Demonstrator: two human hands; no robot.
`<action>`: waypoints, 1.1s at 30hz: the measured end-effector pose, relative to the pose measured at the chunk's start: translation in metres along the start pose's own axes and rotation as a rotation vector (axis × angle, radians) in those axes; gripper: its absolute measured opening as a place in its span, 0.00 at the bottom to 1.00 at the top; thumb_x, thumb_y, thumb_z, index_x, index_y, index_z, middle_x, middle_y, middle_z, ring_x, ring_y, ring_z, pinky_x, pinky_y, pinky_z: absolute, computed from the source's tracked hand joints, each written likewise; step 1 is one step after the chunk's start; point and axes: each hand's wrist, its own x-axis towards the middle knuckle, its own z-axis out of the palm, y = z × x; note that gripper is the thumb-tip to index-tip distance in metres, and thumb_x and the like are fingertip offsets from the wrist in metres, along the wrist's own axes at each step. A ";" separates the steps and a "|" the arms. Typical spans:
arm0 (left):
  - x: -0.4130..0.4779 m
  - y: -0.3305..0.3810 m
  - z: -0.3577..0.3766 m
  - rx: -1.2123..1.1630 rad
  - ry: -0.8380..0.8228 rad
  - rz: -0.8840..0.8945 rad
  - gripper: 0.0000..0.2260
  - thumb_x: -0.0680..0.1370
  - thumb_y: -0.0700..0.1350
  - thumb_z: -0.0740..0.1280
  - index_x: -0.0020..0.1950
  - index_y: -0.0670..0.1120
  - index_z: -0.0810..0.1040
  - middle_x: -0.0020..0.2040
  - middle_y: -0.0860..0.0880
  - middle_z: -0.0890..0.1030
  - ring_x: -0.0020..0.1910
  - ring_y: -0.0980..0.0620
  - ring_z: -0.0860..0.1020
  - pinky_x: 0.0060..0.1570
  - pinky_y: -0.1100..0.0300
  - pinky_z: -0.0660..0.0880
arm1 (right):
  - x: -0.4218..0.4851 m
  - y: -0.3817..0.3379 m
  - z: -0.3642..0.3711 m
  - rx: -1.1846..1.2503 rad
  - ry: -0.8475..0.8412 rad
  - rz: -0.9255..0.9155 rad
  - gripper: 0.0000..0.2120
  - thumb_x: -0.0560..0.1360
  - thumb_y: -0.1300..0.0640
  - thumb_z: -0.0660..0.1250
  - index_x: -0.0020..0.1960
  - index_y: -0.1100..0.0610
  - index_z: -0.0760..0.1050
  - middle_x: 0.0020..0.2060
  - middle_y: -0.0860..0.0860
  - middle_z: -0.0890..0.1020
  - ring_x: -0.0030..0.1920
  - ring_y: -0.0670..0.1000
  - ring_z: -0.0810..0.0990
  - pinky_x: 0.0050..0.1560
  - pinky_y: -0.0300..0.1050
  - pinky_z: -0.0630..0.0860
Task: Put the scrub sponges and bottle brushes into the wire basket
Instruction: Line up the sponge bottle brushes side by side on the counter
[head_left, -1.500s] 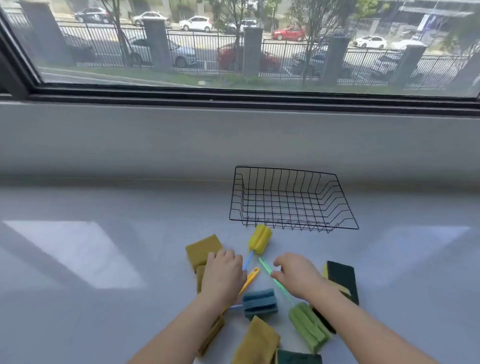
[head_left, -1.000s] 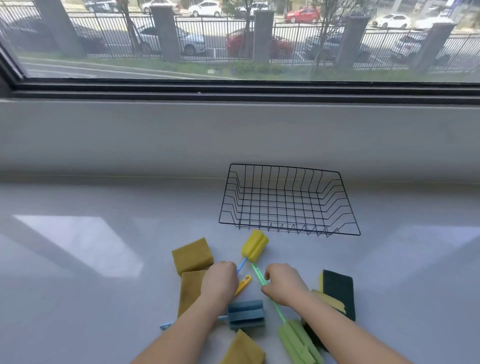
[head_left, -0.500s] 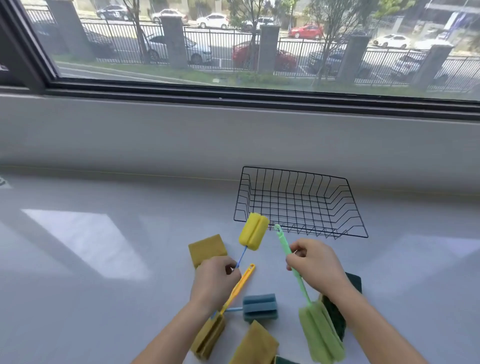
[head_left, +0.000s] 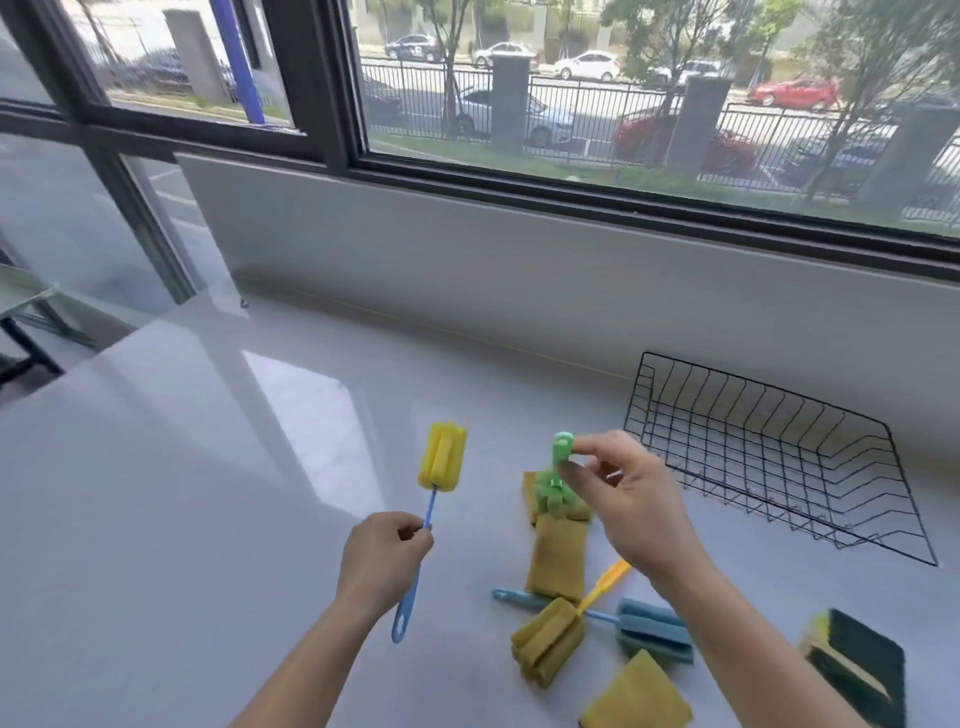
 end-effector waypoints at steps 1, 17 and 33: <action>-0.001 -0.009 -0.007 -0.016 0.011 -0.029 0.12 0.72 0.45 0.66 0.30 0.42 0.72 0.26 0.50 0.68 0.28 0.53 0.64 0.33 0.56 0.62 | 0.000 0.000 0.012 0.075 -0.048 0.030 0.15 0.77 0.62 0.72 0.44 0.41 0.85 0.32 0.48 0.79 0.32 0.45 0.75 0.36 0.37 0.73; -0.008 -0.119 -0.060 -0.031 0.184 -0.350 0.13 0.72 0.42 0.68 0.28 0.46 0.72 0.27 0.49 0.69 0.29 0.48 0.67 0.32 0.57 0.63 | -0.021 0.068 0.195 -0.389 -0.466 0.085 0.06 0.75 0.53 0.69 0.49 0.50 0.85 0.38 0.42 0.84 0.38 0.43 0.81 0.47 0.40 0.78; -0.012 -0.148 -0.057 0.038 0.216 -0.420 0.14 0.75 0.50 0.69 0.60 0.50 0.78 0.44 0.54 0.79 0.45 0.50 0.78 0.45 0.57 0.73 | -0.052 0.095 0.236 -0.541 -0.641 0.040 0.14 0.77 0.48 0.64 0.60 0.47 0.81 0.54 0.46 0.81 0.51 0.45 0.80 0.56 0.39 0.73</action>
